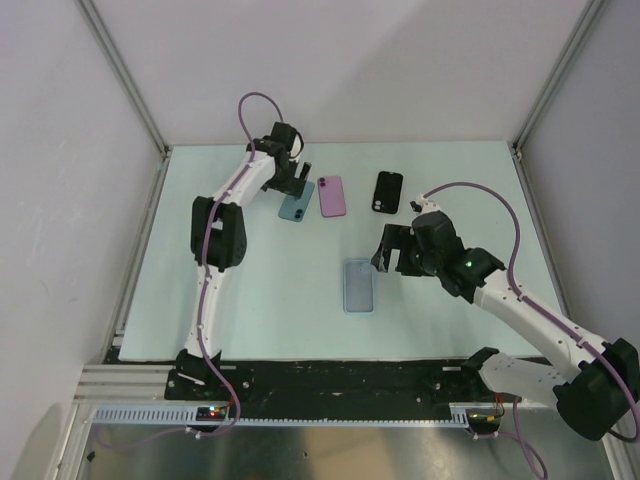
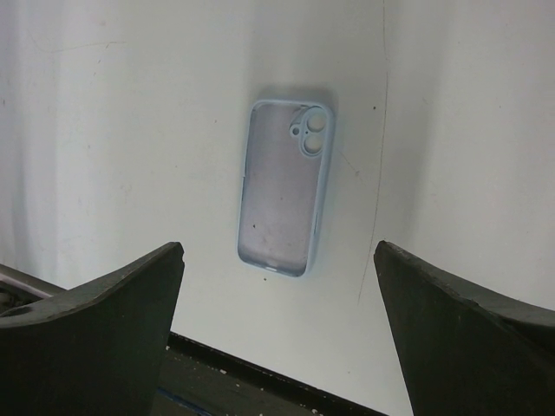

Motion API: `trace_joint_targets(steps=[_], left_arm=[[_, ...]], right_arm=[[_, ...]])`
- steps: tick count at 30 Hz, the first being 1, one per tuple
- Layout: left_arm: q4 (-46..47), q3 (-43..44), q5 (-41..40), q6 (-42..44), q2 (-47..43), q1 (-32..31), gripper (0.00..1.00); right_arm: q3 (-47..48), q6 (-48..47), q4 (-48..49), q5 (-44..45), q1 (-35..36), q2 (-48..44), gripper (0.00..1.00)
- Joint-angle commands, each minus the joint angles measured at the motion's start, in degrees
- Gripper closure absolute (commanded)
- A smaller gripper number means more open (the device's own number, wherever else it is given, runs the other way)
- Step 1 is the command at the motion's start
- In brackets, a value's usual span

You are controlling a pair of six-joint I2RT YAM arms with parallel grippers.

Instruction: Put the phone into the phone case

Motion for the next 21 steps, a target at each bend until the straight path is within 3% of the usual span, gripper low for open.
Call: trace_joint_targets(steps=[1, 11, 21], left_arm=[[0.35, 1.68, -1.78, 0.0, -0.29, 0.82, 0.0], [0.27, 1.03, 4.68, -2.5, 0.58, 2.46, 0.05], [0.44, 1.29, 8.36, -2.21, 0.71, 0.18, 0.01]], right_arm=[[-0.19, -0.67, 1.08, -0.54, -0.32, -0.39, 0.03], [-0.23, -0.69, 1.47, -0.85, -0.36, -0.37, 0.03], [-0.71, -0.56, 1.72, -0.87, -0.53, -0.59, 0.03]])
